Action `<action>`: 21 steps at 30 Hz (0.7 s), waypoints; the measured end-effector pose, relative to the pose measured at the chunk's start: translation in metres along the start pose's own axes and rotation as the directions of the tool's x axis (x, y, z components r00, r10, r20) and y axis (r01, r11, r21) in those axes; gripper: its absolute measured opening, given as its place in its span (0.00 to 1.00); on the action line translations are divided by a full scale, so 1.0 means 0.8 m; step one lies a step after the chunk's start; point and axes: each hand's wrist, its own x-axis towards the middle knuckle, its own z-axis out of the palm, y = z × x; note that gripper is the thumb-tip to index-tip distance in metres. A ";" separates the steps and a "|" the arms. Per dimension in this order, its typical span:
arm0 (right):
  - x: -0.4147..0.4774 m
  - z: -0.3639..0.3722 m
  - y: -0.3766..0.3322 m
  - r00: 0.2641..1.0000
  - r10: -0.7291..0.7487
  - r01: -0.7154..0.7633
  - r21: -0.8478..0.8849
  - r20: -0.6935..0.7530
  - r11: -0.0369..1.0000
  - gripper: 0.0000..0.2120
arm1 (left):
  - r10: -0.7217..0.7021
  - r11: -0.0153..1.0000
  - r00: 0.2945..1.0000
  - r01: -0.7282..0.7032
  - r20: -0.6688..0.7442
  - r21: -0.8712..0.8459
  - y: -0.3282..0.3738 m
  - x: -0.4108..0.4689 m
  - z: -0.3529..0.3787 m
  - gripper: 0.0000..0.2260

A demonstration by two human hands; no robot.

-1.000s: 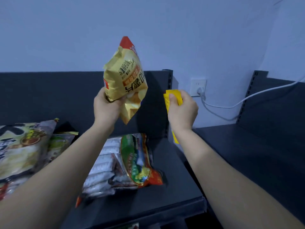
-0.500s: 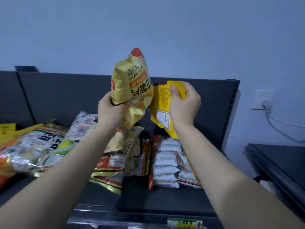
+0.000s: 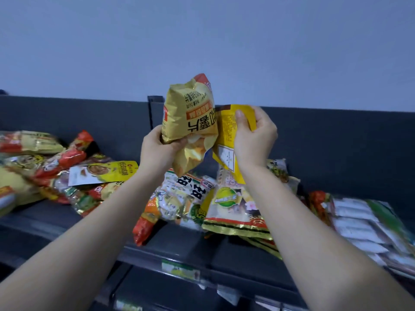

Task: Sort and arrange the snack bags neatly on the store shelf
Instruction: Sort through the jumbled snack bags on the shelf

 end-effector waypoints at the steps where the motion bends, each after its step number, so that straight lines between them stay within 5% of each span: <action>1: -0.006 0.016 -0.003 1.000 -0.002 0.002 0.009 0.012 1.000 0.06 | 0.000 1.000 1.000 0.000 -0.011 0.009 -0.004 0.007 -0.015 0.12; 15: -0.061 0.229 0.030 0.956 -0.049 0.017 0.113 0.289 0.993 0.06 | -0.077 0.990 0.974 0.101 -0.213 0.102 -0.087 0.109 -0.152 0.14; 21: -0.098 0.295 0.058 0.819 -0.112 0.103 0.048 0.562 0.994 0.07 | -0.154 0.973 0.951 0.193 -0.270 0.126 -0.141 0.145 -0.205 0.18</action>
